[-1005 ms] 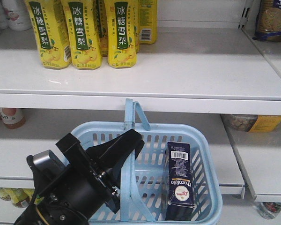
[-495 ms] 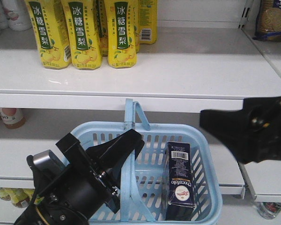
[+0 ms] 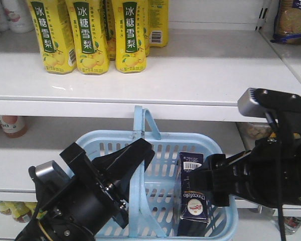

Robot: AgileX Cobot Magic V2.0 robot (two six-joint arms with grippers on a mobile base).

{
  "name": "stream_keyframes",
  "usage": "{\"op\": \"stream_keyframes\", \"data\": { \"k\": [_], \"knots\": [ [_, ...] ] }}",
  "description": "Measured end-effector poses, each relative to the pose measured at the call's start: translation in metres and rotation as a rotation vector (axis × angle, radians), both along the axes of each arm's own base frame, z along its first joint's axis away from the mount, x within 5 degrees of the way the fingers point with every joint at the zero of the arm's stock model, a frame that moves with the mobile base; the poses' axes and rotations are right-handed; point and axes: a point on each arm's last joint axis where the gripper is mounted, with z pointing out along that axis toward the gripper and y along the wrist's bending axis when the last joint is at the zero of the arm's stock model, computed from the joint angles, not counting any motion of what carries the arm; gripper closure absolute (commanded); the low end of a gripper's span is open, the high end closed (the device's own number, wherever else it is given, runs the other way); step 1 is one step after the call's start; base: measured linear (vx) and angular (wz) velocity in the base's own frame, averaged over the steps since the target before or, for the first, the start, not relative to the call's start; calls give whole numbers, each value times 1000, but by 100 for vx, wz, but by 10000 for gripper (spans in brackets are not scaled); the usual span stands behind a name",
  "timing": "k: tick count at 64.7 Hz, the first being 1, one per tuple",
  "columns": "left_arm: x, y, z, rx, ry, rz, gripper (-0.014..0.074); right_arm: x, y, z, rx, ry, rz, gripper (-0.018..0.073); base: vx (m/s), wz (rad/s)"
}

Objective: Left arm holds basket, right arm returns cookies
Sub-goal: 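Lower the right gripper into the basket and grasp the dark blue box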

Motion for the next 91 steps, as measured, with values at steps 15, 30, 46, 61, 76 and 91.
{"op": "stream_keyframes", "data": {
  "k": [15, 30, 46, 61, 76, 91],
  "knots": [
    [0, 0, 0, 0, 0, 0, 599, 15, 13, -2, -50, 80, -12, -34, 0, 0],
    [0, 0, 0, 0, 0, 0, 599, 33, 29, 2, -54, 86, -13, -34, 0, 0],
    [0, 0, 0, 0, 0, 0, 599, 42, 36, -13, -104, 149, -12, -34, 0, 0],
    [0, 0, 0, 0, 0, 0, 599, 48, 42, -24, -134, 184, -12, -34, 0, 0],
    [0, 0, 0, 0, 0, 0, 599, 55, 48, -35, -155, 208, -13, -34, 0, 0],
    [0, 0, 0, 0, 0, 0, 599, 61, 52, -43, -165, 213, -13, -34, 0, 0]
  ]
}}
